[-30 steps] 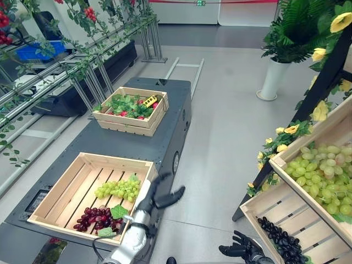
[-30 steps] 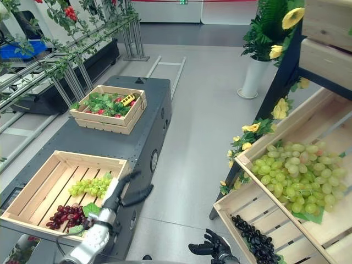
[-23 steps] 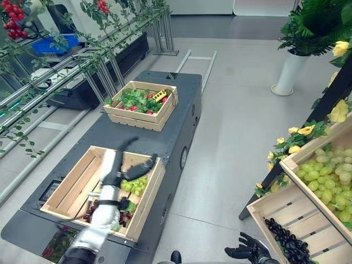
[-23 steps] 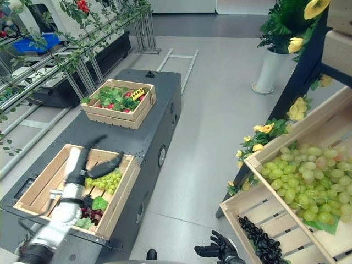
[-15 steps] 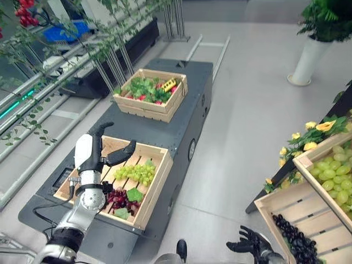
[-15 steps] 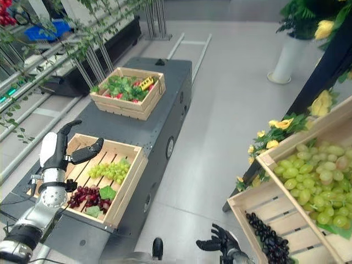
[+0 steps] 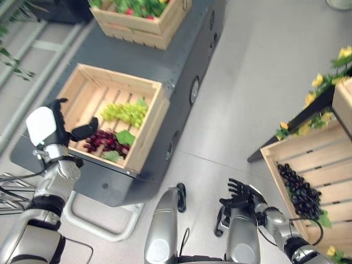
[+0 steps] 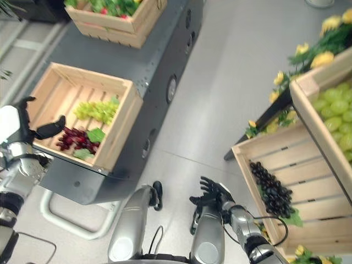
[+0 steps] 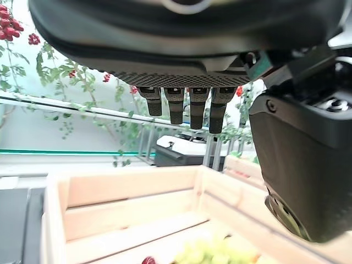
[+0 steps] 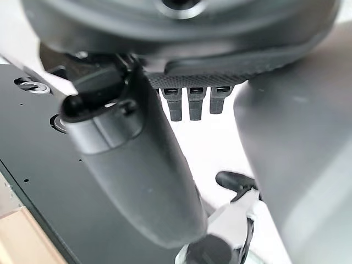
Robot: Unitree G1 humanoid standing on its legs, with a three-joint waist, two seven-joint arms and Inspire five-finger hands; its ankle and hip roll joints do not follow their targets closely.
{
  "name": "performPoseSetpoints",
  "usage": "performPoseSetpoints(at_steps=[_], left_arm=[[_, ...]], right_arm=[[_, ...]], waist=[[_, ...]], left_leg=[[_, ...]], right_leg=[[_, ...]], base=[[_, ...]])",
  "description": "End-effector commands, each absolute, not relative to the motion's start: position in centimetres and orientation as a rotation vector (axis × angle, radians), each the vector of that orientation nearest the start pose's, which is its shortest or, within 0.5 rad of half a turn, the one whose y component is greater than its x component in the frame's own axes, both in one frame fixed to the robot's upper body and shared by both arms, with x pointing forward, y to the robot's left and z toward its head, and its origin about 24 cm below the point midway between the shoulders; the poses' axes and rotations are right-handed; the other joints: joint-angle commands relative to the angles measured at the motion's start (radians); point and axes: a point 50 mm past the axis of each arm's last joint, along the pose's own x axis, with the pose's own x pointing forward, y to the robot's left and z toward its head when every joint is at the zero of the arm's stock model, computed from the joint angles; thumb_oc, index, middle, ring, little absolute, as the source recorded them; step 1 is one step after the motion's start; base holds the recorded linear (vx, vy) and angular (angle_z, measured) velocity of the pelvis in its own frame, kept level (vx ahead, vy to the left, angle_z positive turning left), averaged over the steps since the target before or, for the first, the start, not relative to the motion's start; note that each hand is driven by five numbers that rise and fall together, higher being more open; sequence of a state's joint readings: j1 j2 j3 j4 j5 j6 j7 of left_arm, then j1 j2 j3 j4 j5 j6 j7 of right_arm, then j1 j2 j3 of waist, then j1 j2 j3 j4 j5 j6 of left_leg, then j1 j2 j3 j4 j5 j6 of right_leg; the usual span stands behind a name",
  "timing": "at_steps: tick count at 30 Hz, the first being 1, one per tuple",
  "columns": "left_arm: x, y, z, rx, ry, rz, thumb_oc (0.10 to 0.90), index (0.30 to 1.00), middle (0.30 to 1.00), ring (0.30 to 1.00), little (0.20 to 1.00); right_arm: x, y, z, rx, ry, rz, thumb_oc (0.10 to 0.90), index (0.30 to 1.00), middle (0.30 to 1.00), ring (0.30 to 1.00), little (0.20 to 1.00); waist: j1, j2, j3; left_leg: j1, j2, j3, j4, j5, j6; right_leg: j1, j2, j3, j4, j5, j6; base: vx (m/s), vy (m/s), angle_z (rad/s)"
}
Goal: Pick up the fruits from the basket on one side to the basket on the other side
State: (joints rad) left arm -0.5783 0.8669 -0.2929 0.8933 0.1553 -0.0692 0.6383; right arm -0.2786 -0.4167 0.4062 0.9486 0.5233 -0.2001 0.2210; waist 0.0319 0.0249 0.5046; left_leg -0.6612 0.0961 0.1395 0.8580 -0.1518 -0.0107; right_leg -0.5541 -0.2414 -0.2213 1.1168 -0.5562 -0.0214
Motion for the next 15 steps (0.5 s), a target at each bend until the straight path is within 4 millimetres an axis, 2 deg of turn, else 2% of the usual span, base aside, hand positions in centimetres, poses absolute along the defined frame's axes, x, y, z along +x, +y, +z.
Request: performPoseSetpoints(at_steps=[1,7,11,15], left_arm=[[30.0,40.1,19.4,1.289,-0.126,0.96,0.8,0.9,0.9,0.9,0.9],[29.9,41.0,22.2,1.437,-0.123,0.979,0.8,0.9,0.9,0.9,0.9],[30.5,40.2,23.1,1.562,-0.171,0.924,0.8,0.9,0.9,0.9,0.9],[30.7,40.1,23.7,1.747,-0.113,0.841,0.8,0.9,0.9,0.9,0.9]], right_arm=[[24.4,-23.1,-6.5,-0.031,0.519,0.177,0.8,0.9,0.9,0.9,0.9],[25.3,-24.7,-5.4,-0.063,0.497,0.156,0.8,0.9,0.9,0.9,0.9],[25.5,-25.2,-5.2,-0.075,0.49,0.142,0.8,0.9,0.9,0.9,0.9],[25.9,-26.0,-4.5,-0.084,0.475,0.133,0.8,0.9,0.9,0.9,0.9]], waist=[[-0.009,-0.003,-0.033],[-0.003,-0.012,0.0],[-0.001,-0.014,0.012],[0.002,-0.019,0.015]], left_leg=[[0.056,-0.029,0.049,0.136,-0.231,0.087],[0.006,-0.026,0.042,0.194,-0.252,0.092],[0.0,-0.026,0.039,0.205,-0.261,0.091],[-0.017,-0.022,0.036,0.202,-0.259,0.088]], right_leg=[[0.017,0.05,-0.029,-0.091,0.105,-0.06],[-0.048,0.046,-0.027,-0.037,0.097,-0.044],[-0.061,0.045,-0.025,-0.023,0.091,-0.04],[-0.085,0.043,-0.032,-0.023,0.097,-0.032]], base=[[-0.04,0.081,-0.03],[-0.02,0.045,-0.04],[0.01,0.018,0.06],[-0.02,0.034,0.05]])
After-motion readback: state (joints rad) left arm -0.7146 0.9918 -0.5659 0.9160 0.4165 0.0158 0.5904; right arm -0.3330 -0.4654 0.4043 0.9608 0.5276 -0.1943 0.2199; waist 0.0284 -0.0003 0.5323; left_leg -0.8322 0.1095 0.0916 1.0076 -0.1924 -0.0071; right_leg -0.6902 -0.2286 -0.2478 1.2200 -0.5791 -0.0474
